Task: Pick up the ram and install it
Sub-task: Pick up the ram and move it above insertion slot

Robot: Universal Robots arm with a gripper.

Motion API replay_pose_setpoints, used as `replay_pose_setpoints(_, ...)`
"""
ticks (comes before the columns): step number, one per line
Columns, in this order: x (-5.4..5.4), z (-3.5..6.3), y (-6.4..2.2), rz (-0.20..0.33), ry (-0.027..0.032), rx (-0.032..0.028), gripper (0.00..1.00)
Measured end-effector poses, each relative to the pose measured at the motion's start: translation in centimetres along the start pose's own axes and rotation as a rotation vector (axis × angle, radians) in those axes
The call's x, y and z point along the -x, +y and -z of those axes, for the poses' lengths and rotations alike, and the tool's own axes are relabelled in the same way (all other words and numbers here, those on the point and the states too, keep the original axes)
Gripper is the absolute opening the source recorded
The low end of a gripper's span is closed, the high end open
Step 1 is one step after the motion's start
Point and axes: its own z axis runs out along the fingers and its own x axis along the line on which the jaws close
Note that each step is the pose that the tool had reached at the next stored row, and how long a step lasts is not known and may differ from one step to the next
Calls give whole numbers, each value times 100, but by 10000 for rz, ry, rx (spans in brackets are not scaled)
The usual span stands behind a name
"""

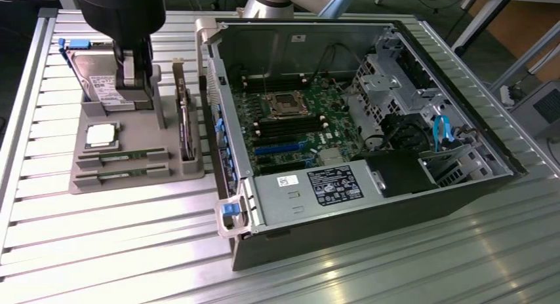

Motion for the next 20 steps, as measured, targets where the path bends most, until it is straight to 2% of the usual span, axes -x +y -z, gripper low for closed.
replay_pose_setpoints(20,-24,-117,-6,0,0,0,30)
